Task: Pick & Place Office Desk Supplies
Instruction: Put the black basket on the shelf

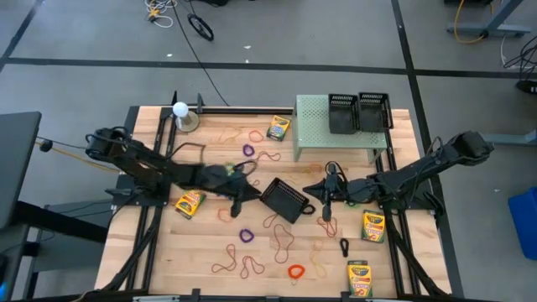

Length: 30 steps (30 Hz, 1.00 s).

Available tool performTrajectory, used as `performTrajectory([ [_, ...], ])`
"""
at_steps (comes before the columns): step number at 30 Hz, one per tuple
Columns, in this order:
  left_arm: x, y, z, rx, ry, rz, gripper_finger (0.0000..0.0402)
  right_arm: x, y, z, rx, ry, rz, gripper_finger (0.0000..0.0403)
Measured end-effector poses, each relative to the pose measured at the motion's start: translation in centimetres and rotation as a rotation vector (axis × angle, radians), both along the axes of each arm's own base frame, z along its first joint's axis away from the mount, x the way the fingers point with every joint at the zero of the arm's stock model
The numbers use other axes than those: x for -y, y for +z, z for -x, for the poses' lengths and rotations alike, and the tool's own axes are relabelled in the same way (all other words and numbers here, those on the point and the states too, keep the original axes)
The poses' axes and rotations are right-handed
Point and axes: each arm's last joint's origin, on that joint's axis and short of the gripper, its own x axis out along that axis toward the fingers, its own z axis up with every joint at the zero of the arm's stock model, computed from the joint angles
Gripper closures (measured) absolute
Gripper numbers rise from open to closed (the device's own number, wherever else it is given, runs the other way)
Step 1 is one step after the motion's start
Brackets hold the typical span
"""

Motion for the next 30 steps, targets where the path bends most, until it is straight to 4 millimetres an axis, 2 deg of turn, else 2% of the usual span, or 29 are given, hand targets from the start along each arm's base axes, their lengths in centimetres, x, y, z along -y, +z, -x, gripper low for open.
performTrajectory([
  [5,-0.7,-1.9,3.0,0.154,0.17,-0.005,0.0349,-0.8,-0.4,-2.2,-0.092,0.014,0.069,0.038],
  [10,-1.1,-2.8,5.2,0.198,0.195,0.025,0.035,-1.9,0.3,-4.7,-0.369,0.093,0.131,0.0379],
  [13,-1.1,-3.3,5.5,0.169,0.195,0.016,0.0349,-2.4,0.9,-5.6,-0.56,0.135,0.144,0.0367],
  [17,-1.1,-3.4,5.5,0.157,0.195,0.015,0.0349,-3.2,1.4,-6.8,-0.718,0.243,0.15,0.0333],
  [23,-1.1,-3.4,5.5,0.158,0.196,0.017,0.0349,-4.1,0.5,-8.5,-0.821,0.424,0.259,0.0284],
  [30,-1.1,-3.4,5.5,0.155,0.196,0.016,0.0349,-4.3,-1.4,-9.1,-0.898,0.535,0.374,0.0281],
])
